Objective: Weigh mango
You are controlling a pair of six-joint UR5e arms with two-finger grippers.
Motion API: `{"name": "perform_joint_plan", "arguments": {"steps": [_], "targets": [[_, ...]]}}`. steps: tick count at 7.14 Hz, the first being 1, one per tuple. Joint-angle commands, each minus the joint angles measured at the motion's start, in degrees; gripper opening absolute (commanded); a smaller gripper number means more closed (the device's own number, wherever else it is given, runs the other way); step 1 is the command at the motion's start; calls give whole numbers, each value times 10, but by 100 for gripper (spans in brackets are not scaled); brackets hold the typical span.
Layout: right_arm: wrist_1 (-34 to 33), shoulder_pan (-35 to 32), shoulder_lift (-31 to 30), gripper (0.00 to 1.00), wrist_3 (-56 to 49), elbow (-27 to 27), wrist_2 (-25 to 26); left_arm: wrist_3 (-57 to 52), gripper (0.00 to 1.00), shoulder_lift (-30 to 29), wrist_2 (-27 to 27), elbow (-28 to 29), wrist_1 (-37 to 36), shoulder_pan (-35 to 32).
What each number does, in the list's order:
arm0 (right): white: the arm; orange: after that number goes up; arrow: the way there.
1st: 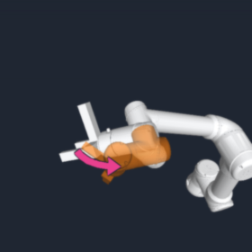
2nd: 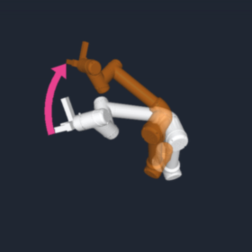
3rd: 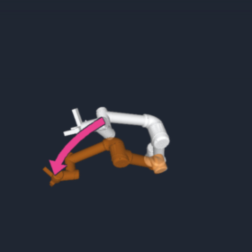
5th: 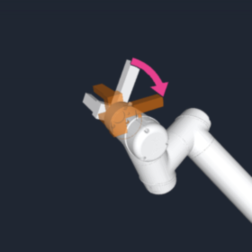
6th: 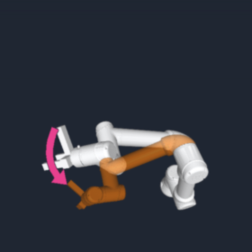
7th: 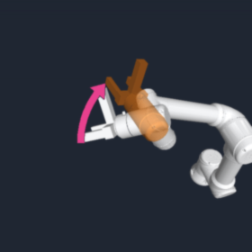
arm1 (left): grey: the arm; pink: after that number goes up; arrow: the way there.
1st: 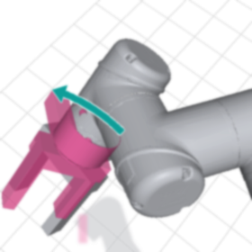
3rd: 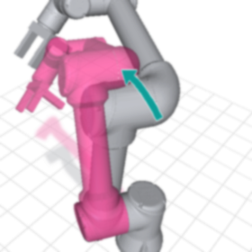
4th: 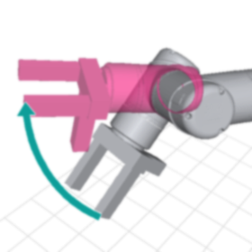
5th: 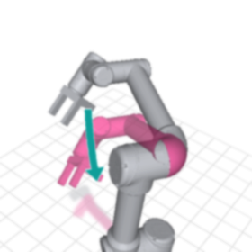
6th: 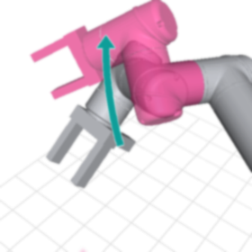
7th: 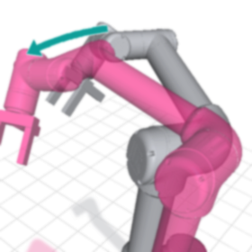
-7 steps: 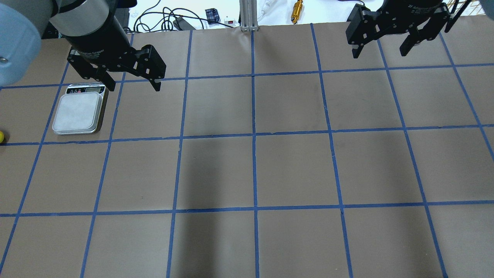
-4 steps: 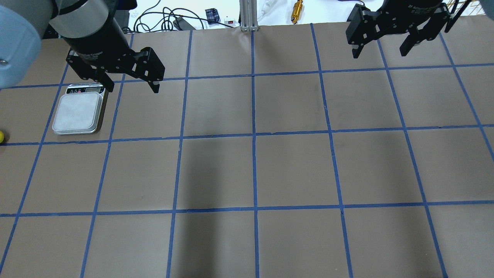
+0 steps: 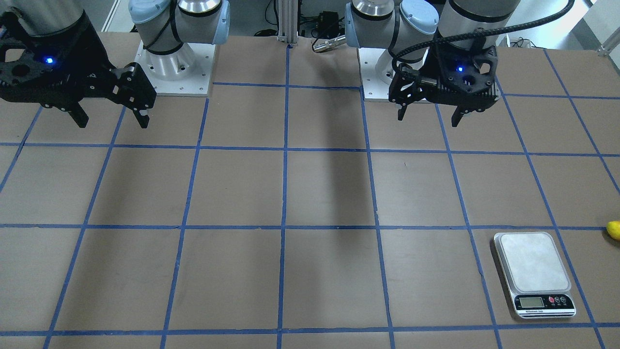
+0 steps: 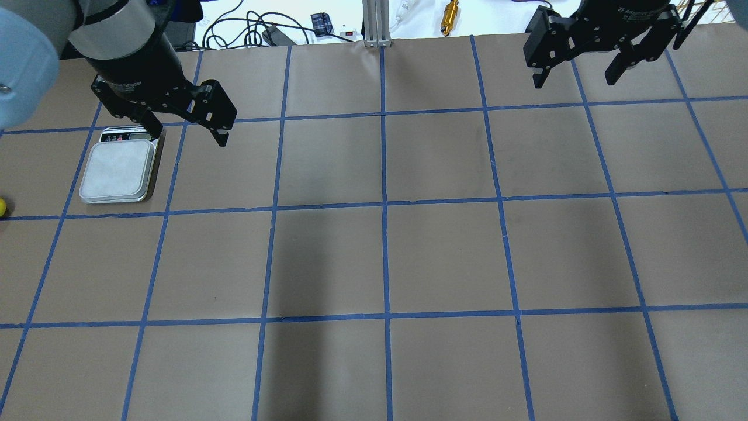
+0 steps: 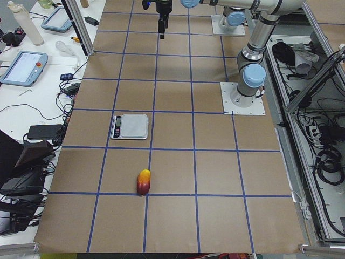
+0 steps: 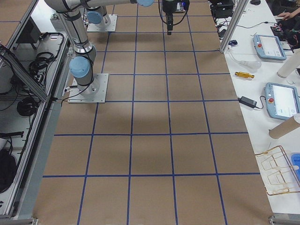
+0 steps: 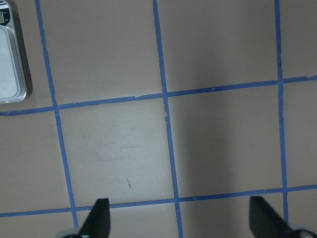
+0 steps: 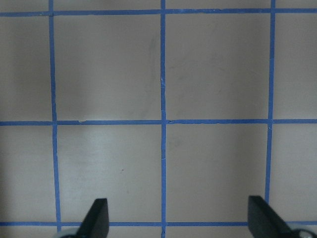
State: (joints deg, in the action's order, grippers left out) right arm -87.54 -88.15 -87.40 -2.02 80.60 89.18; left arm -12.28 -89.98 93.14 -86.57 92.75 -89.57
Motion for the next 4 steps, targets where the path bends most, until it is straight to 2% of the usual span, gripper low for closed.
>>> {"name": "perform_joint_plan", "arguments": {"steps": [1, 4], "targets": [[0, 0, -1, 100, 0, 0, 0, -149, 100, -3, 1, -11, -1, 71], [0, 0, 0, 100, 0, 0, 0, -342, 100, -13, 1, -24, -3, 191]]}}
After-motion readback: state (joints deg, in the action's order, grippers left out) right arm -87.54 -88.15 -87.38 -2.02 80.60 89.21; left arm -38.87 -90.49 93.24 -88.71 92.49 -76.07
